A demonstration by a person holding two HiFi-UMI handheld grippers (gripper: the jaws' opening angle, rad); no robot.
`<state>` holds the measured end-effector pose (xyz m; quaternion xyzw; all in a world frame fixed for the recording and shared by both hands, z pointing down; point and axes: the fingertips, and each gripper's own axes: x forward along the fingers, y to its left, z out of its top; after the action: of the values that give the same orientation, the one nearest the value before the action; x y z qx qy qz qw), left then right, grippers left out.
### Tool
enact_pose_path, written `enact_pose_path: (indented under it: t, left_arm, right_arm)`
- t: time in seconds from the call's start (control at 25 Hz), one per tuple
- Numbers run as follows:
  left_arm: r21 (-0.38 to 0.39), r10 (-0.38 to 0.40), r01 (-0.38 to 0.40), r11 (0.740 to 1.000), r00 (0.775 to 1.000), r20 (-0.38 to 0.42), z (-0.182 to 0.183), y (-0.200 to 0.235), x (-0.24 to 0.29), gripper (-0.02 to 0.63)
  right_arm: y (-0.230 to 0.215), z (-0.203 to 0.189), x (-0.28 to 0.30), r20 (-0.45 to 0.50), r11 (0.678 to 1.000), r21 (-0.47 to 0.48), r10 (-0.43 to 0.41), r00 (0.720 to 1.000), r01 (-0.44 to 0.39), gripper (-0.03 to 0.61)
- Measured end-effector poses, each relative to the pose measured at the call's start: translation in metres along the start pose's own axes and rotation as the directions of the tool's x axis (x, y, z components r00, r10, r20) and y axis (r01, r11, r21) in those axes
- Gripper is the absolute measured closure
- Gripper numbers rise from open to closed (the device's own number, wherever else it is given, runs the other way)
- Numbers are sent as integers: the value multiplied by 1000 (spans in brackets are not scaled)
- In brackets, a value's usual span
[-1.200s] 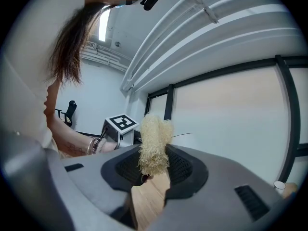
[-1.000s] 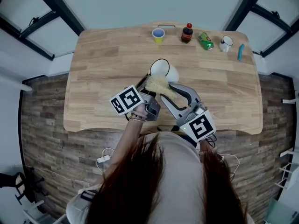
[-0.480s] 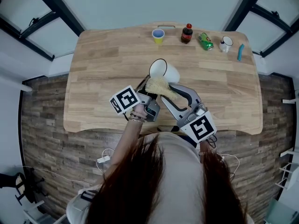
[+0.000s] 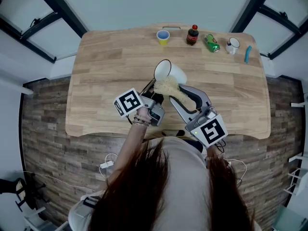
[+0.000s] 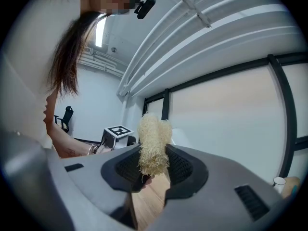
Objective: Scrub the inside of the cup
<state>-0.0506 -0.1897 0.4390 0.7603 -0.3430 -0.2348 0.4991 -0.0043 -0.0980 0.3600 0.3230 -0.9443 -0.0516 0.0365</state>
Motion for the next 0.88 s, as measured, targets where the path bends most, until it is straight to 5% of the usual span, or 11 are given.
enact_pose_path:
  t: [0.88]
  left_arm:
    - [16, -62, 62, 998, 998, 15, 2, -7, -2, 566]
  right_arm:
    - [-14, 15, -16, 113, 991, 136, -9, 994, -6, 431]
